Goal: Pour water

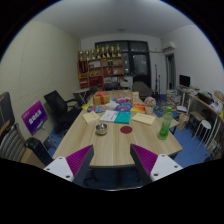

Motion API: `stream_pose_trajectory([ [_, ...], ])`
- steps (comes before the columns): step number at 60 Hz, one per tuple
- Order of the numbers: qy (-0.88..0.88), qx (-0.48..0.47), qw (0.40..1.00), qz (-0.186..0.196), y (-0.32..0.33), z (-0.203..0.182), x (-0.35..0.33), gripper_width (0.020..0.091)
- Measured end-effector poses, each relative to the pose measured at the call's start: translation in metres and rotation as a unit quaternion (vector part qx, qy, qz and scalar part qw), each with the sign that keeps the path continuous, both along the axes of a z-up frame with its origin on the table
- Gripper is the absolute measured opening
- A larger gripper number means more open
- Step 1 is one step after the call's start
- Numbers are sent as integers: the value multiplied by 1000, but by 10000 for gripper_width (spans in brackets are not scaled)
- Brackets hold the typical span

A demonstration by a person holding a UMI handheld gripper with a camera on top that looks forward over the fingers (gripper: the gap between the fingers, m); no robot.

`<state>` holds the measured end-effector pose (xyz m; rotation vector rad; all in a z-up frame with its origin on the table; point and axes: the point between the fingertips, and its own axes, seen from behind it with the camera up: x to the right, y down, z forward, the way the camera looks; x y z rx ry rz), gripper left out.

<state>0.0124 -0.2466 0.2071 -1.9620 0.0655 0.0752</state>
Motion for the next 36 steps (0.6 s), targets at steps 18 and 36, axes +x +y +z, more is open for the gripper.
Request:
stream_pose_trajectory([
  [18, -24, 37, 996, -84, 14, -8, 105, 823],
  [36, -39, 58, 993, -99, 156, -80, 267, 829],
])
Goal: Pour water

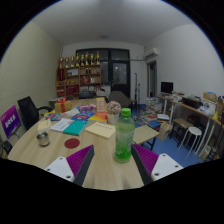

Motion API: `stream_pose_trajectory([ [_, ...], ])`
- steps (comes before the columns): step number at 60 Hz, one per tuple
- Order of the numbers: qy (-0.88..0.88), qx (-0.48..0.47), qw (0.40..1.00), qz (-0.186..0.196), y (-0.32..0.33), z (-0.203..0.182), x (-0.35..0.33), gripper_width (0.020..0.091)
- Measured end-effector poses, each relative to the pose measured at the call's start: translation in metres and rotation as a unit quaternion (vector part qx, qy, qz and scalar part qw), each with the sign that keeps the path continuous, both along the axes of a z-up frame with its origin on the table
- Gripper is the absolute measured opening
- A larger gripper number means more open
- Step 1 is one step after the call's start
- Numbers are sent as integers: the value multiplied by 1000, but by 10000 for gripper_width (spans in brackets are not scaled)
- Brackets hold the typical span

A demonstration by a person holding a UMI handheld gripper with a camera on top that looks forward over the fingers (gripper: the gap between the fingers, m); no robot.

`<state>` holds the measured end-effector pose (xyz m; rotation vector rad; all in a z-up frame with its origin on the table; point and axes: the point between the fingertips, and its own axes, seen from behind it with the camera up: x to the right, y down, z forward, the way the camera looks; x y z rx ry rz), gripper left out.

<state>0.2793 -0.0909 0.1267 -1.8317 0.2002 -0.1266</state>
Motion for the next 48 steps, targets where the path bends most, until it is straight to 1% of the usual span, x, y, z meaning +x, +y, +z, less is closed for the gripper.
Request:
stream_pose_trajectory([
  [8, 15, 5, 1000, 5, 72, -39, 39, 828],
  [11, 19, 8, 1000, 5, 86, -49, 52, 829],
  [17, 22, 27, 999, -2, 121, -59, 64, 829],
  [21, 23, 40, 999, 1, 133, -54, 74, 827],
  [25, 20, 24, 999, 14, 143, -64, 71, 513],
  [32, 2, 48, 999, 6, 149, -62, 71, 506],
  [35, 9, 45, 999, -7, 158, -63, 65, 505],
  [38, 10, 35, 999, -12, 158, -64, 65, 505],
  [39, 12, 31, 999, -11, 151, -65, 74, 506],
  [41, 14, 23, 999, -19, 160, -67, 63, 484],
  [42, 16, 17, 1000, -20, 161, -68, 61, 484],
  [44, 22, 4, 1000, -18, 151, -63, 69, 450],
  [46, 20, 3, 1000, -19, 151, -55, 63, 459],
  [47, 15, 2, 1000, -19, 150, -53, 60, 418],
  [48, 6, 2, 1000, -22, 155, -47, 52, 417],
])
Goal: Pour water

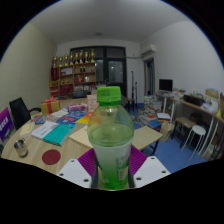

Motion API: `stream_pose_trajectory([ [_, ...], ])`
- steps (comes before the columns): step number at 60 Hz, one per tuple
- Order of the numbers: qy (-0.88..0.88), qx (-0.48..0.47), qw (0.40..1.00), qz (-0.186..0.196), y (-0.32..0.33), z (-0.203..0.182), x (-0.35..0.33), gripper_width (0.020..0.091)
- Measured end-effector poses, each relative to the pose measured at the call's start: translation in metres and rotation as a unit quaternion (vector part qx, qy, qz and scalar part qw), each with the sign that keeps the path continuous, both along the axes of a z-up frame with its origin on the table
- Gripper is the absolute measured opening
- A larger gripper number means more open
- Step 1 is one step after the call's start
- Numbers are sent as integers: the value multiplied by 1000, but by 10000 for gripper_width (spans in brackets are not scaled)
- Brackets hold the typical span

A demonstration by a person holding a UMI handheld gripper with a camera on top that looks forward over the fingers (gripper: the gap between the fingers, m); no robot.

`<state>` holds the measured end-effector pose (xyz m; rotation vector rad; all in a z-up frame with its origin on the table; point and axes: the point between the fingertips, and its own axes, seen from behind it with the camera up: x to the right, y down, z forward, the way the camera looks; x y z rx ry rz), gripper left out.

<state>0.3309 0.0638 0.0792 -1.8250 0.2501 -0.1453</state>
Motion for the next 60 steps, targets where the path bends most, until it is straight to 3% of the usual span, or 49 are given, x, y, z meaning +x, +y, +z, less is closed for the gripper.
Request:
stream_pose_trajectory([
  [10, -146, -26, 988, 31, 13, 69, -68, 416],
  [17, -343, -71, 934, 63, 30, 109, -130, 414],
  [22, -501, -112, 854, 87, 41, 132, -169, 415],
  [31, -694, -169, 687, 133, 67, 113, -246, 413],
  [39, -808, -214, 529, 146, 79, 91, -268, 419],
  [45, -844, -236, 460, 140, 65, 96, -273, 414],
  [52, -849, -256, 443, 130, 63, 107, -255, 419],
  [57, -844, -255, 457, 120, 56, 100, -261, 416],
  [59, -838, -250, 468, 128, 50, 116, -255, 413],
  [60, -834, -242, 480, 126, 77, 102, -257, 417],
])
